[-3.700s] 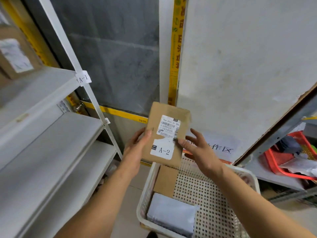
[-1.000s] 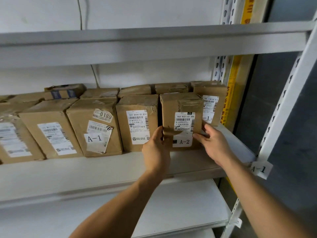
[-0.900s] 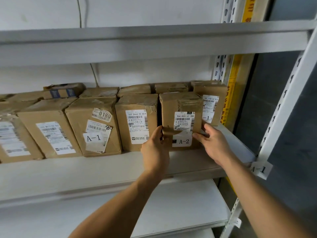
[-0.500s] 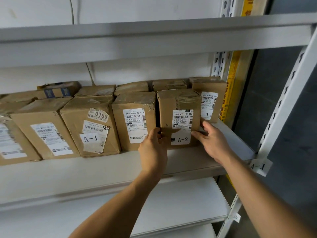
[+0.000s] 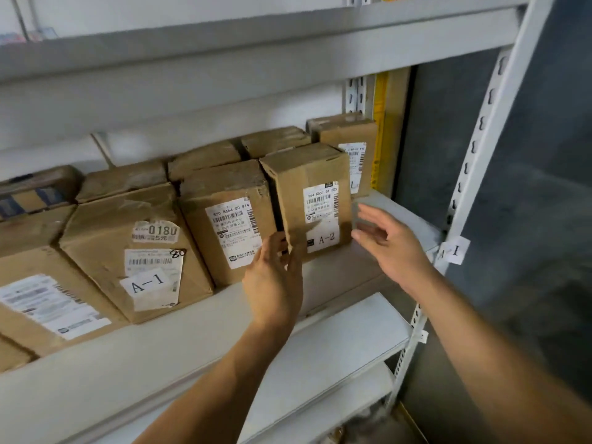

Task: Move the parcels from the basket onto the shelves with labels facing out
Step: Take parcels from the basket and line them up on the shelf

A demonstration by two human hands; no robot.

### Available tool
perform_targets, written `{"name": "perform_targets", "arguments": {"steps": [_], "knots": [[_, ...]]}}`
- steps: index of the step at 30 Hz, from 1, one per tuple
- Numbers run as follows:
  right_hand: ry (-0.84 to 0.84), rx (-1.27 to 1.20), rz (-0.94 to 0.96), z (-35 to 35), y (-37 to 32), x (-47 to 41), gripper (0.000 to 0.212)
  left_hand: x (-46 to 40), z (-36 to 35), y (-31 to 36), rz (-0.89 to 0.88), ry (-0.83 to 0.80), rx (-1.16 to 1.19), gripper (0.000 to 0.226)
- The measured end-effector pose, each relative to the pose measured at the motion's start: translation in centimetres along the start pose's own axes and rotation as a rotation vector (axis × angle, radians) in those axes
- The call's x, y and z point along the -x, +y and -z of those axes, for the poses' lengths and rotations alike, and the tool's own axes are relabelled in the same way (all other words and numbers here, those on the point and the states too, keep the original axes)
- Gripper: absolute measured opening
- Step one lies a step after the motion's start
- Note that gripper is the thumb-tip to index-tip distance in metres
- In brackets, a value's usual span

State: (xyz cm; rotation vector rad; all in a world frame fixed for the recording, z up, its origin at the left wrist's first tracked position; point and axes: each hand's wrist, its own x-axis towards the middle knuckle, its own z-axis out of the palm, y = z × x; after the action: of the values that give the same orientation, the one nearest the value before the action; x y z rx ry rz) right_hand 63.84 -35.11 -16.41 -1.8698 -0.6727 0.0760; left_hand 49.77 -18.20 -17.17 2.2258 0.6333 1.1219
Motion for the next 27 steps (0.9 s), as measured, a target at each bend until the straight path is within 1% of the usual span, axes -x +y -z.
{"name": "perform_targets", "arguments": {"steps": [2, 4, 7, 10, 12, 14, 19, 27], "knots": [[0.082, -0.032, -0.023, -0.3, -0.6, 2.4, 0.053, 0.8, 1.0, -0.1, -0.054, -0.066, 0.006, 0.023], [0.142, -0.039, -0.046, -0.7, -1.6, 5.2, 0.050, 1.7, 1.9, -0.3, -0.095, -0.181, 0.022, 0.029], [0.251, -0.006, -0.091, -1.9, -3.1, 11.1, 0.044, 3.8, 3.8, -1.1, -0.171, -0.314, 0.149, 0.040], [0.337, 0.050, -0.183, -3.0, -4.8, 17.8, 0.041, 6.8, 5.8, -1.3, -0.298, -0.407, 0.269, 0.042], [0.392, 0.081, -0.252, -3.8, -5.5, 22.2, 0.039, 9.1, 7.0, -1.4, -0.359, -0.473, 0.297, 0.041], [0.436, 0.147, -0.319, -4.3, -5.9, 26.5, 0.038, 11.5, 7.9, -1.3, -0.384, -0.562, 0.309, 0.041], [0.511, 0.255, -0.466, -4.3, -5.1, 37.3, 0.046, 18.5, 8.7, -0.2, -0.410, -0.860, 0.301, 0.045], [0.628, 0.201, -0.755, -3.3, -1.4, 54.3, 0.047, 32.1, 8.5, 2.3, -0.486, -1.213, 0.205, 0.050]]}}
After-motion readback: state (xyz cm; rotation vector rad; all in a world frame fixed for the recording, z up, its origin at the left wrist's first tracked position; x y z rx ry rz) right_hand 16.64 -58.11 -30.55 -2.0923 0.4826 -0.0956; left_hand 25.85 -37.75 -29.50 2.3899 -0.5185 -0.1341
